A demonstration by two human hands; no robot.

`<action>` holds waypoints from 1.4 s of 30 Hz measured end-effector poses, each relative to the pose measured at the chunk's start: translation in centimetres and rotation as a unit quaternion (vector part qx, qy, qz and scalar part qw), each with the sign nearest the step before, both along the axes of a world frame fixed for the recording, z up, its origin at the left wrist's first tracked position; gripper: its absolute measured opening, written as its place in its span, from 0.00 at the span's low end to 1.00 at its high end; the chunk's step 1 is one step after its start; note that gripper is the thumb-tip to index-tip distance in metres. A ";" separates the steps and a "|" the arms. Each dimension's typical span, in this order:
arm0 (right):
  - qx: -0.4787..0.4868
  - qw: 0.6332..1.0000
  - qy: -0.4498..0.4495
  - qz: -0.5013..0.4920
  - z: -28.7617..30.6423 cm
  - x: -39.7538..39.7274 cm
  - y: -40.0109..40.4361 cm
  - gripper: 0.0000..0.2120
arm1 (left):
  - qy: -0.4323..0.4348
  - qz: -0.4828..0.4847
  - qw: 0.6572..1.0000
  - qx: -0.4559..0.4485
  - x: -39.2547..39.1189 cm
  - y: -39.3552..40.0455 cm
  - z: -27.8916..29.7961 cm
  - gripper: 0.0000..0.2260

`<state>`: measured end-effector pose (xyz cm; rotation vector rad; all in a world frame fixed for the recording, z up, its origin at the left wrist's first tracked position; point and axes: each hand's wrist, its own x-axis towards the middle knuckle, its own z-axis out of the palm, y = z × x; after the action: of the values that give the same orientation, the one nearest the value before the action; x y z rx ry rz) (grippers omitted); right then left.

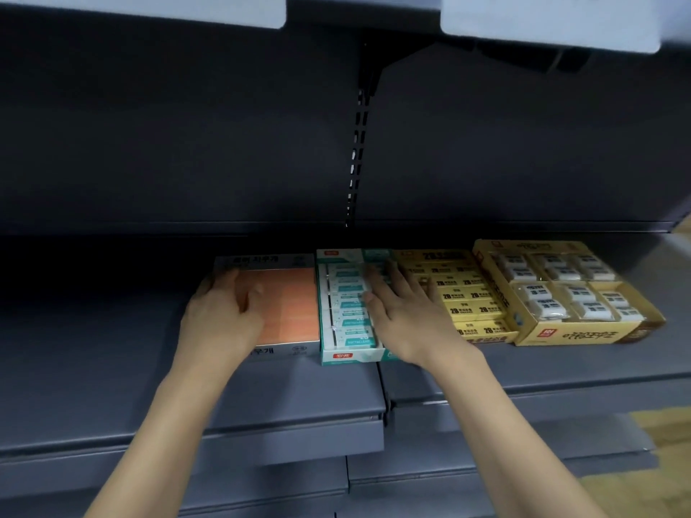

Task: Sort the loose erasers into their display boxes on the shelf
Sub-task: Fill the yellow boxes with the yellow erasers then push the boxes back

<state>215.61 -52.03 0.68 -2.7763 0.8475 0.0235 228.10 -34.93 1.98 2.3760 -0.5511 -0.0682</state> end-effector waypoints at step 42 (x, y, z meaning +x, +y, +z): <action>0.004 0.994 -0.014 0.106 0.6 5.1 10.4 0.26 | 0.031 -0.044 0.997 -0.052 1.1 6.8 -0.4 0.16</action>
<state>220.71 -41.65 1.31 -2.8388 0.5429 0.0257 229.17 -28.13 1.60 2.2416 -0.6145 -0.1484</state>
